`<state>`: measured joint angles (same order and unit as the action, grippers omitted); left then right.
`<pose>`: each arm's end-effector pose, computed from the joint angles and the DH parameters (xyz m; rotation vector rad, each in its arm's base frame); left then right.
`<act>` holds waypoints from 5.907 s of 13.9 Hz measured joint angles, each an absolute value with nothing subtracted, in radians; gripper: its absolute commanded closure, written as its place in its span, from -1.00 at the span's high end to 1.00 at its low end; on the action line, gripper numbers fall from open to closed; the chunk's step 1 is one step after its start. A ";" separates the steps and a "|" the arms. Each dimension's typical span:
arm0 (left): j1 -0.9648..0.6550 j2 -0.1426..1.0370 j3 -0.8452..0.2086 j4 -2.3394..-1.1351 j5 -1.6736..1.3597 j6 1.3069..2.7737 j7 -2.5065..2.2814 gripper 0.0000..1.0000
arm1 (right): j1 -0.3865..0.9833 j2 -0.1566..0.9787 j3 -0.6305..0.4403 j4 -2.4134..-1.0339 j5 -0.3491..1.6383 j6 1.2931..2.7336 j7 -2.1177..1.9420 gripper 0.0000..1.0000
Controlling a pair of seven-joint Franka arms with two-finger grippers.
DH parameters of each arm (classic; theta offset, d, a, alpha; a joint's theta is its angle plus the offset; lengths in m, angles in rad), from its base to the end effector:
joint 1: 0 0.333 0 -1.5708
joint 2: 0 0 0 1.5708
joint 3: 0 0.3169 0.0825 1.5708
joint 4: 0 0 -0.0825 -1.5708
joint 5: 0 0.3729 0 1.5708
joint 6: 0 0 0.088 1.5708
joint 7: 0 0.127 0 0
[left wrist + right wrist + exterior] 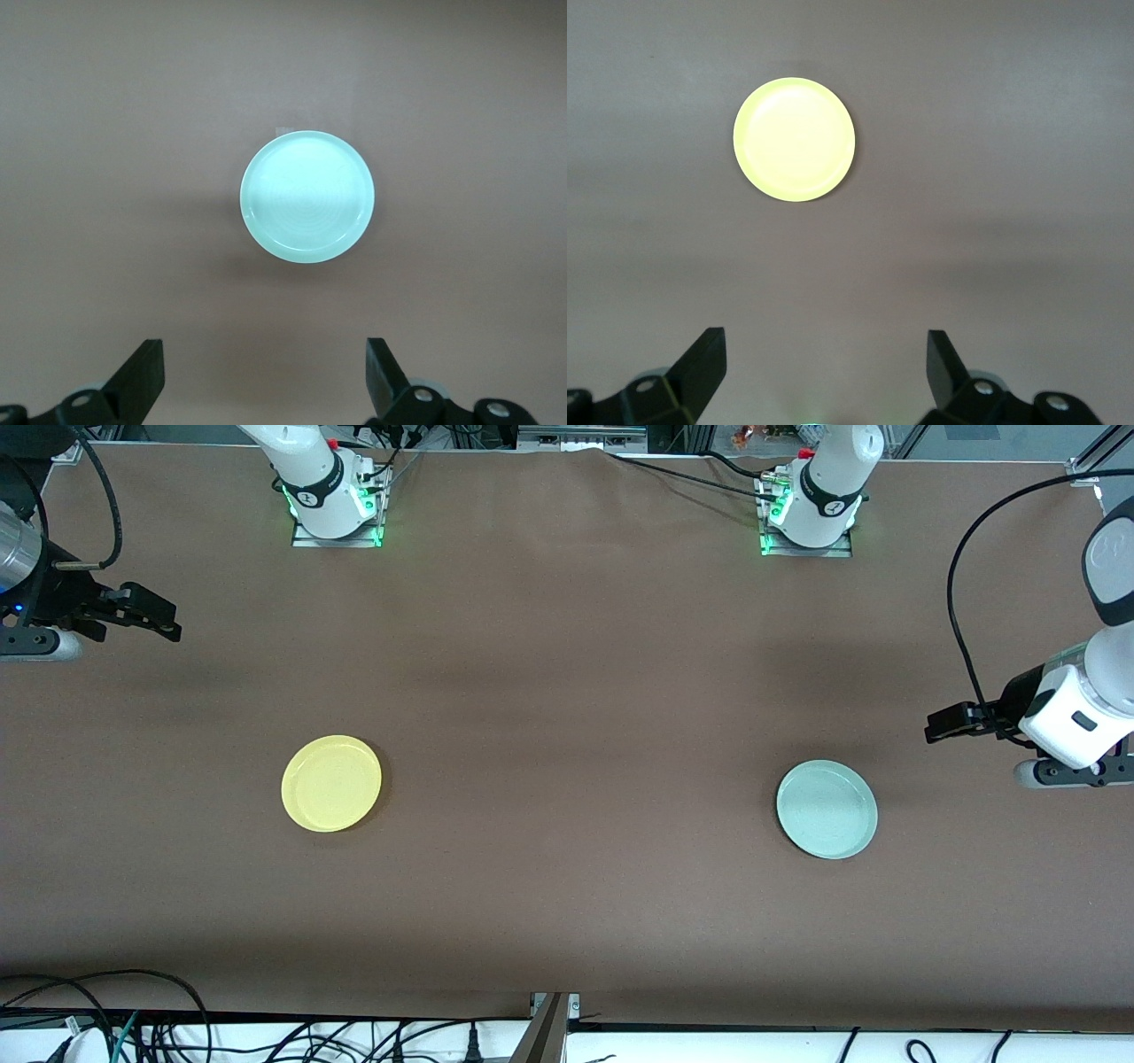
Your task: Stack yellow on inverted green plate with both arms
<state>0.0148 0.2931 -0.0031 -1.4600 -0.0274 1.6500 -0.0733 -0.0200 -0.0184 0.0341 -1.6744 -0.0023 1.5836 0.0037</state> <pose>0.6267 0.0043 0.4907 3.1095 0.1379 -0.1619 0.5338 0.0074 0.5688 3.1359 0.0164 -0.1135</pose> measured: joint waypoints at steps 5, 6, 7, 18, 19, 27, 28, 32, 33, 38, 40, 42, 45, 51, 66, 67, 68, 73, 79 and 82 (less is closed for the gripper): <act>0.055 0.405 -0.003 -1.464 -0.027 1.733 -0.036 1.00 | -0.020 -0.018 0.034 -1.674 -0.002 1.583 0.004 1.00; 0.055 0.425 -0.003 -1.474 -0.027 1.763 -0.025 1.00 | -0.020 -0.018 0.034 -1.674 -0.002 1.583 0.004 1.00; 0.056 0.438 -0.003 -1.498 -0.027 1.807 -0.018 1.00 | -0.020 -0.018 0.034 -1.674 -0.002 1.583 0.004 1.00; 0.085 0.462 -0.003 -1.942 -0.027 2.349 0.044 1.00 | -0.020 -0.018 0.031 -1.674 -0.002 1.583 0.004 1.00; 0.086 0.464 -0.003 -1.969 -0.027 2.390 0.044 1.00 | -0.020 -0.018 0.031 -1.674 -0.002 1.583 0.004 1.00; 0.087 0.535 -0.008 -2.011 -0.060 2.535 0.086 0.98 | -0.020 -0.018 0.031 -1.674 -0.002 1.583 0.004 1.00; 0.087 0.535 -0.011 -2.011 -0.061 2.535 0.088 0.91 | -0.020 -0.018 0.031 -1.674 -0.002 1.583 0.004 1.00; 0.087 0.535 -0.013 -2.010 -0.103 2.535 0.105 0.78 | -0.020 -0.018 0.031 -1.674 -0.002 1.583 0.003 1.00; 0.087 0.535 -0.013 -2.010 -0.120 2.535 0.113 0.78 | -0.020 -0.018 0.031 -1.674 -0.002 1.583 0.003 1.00; 0.087 0.543 -0.014 -2.010 -0.304 2.535 0.291 0.78 | -0.020 -0.018 0.034 -1.674 -0.002 1.583 0.003 1.00; 0.094 0.552 -0.013 -2.010 -0.333 2.536 0.335 0.78 | -0.020 -0.018 0.034 -1.674 -0.002 1.583 0.003 1.00; 0.105 0.559 -0.013 -2.004 -0.334 2.540 0.360 0.69 | -0.020 -0.018 0.034 -1.674 -0.002 1.583 0.003 1.00; 0.114 0.564 -0.013 -1.986 -0.334 2.541 0.380 0.39 | -0.020 -0.018 0.034 -1.674 -0.002 1.583 0.003 1.00; 0.114 0.573 -0.013 -1.978 -0.334 2.541 0.381 -0.36 | -0.020 -0.018 0.035 -1.674 -0.002 1.583 0.002 1.00; 0.020 0.562 -0.060 -1.763 -0.181 2.543 0.402 -1.00 | -0.008 -0.018 0.040 -1.674 -0.001 1.583 0.002 1.00; -0.001 0.560 -0.063 -1.734 -0.116 2.543 0.402 -1.00 | -0.002 -0.018 0.040 -1.674 -0.001 1.583 0.002 1.00; -0.021 0.560 -0.066 -1.709 -0.045 2.543 0.402 -1.00 | 0.005 -0.018 0.041 -1.674 -0.001 1.583 0.002 1.00; -0.152 0.560 -0.071 -1.625 0.361 2.543 0.387 -1.00 | 0.019 -0.018 0.041 -1.674 0.000 1.583 0.003 1.00; -0.290 0.566 -0.072 -1.587 0.914 2.538 0.114 -1.00 | 0.027 -0.015 0.041 -1.674 0.008 1.564 0.003 1.00; -0.340 0.574 -0.071 -1.572 1.019 2.489 0.009 -1.00 | 0.050 -0.010 0.043 -1.674 0.014 1.560 0.004 1.00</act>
<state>-0.3402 0.5738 -0.0712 -1.5718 1.0190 2.4888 0.0092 0.0499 -0.0104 0.0430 -1.6745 0.0136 1.5598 0.0039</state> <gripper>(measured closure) 0.974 0.000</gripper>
